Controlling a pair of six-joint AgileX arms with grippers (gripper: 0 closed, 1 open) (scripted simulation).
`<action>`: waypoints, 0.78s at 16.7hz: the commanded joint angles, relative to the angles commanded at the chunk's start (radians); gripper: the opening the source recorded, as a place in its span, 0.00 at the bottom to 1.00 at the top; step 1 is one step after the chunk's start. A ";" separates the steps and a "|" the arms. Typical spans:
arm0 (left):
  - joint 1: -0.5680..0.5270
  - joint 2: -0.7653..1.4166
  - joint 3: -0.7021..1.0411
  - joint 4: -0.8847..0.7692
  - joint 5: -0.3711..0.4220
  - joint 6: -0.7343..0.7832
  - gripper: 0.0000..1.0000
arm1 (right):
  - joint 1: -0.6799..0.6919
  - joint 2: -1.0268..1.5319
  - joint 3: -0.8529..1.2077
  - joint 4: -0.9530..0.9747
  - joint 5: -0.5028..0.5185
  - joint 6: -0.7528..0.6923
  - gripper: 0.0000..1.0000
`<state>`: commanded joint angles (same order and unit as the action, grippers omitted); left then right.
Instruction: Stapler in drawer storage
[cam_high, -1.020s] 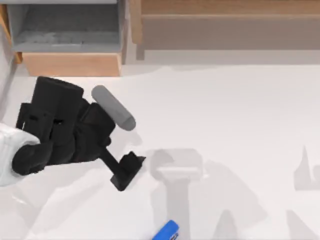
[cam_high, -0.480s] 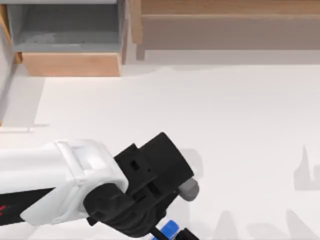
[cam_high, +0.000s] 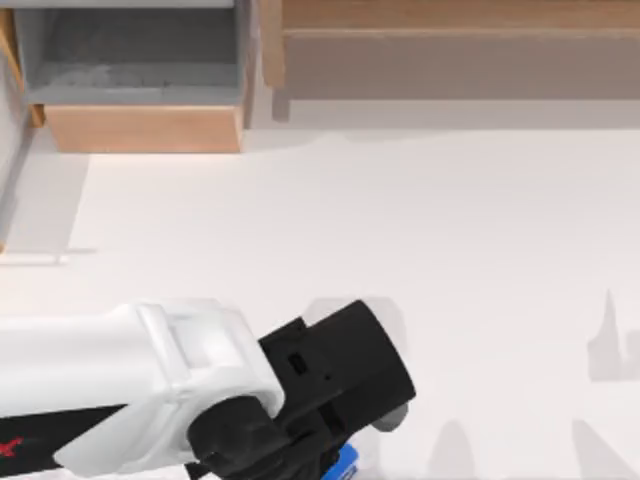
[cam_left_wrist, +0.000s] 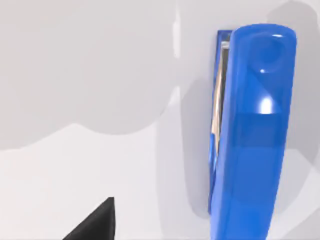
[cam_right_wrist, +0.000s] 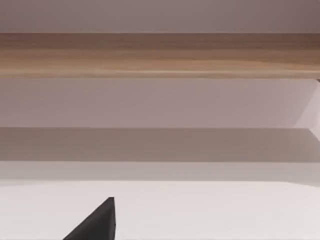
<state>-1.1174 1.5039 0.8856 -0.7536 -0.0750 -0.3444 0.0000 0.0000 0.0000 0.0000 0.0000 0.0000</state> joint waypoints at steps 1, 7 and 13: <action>0.004 -0.002 -0.003 0.002 0.002 0.001 1.00 | 0.000 0.000 0.000 0.000 0.000 0.000 1.00; 0.012 0.102 -0.055 0.161 0.003 0.013 1.00 | 0.000 0.000 0.000 0.000 0.000 0.000 1.00; 0.021 0.201 -0.106 0.309 0.005 0.023 1.00 | 0.000 0.000 0.000 0.000 0.000 0.000 1.00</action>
<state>-1.0967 1.7052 0.7801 -0.4451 -0.0702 -0.3210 0.0000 0.0000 0.0000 0.0000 0.0000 0.0000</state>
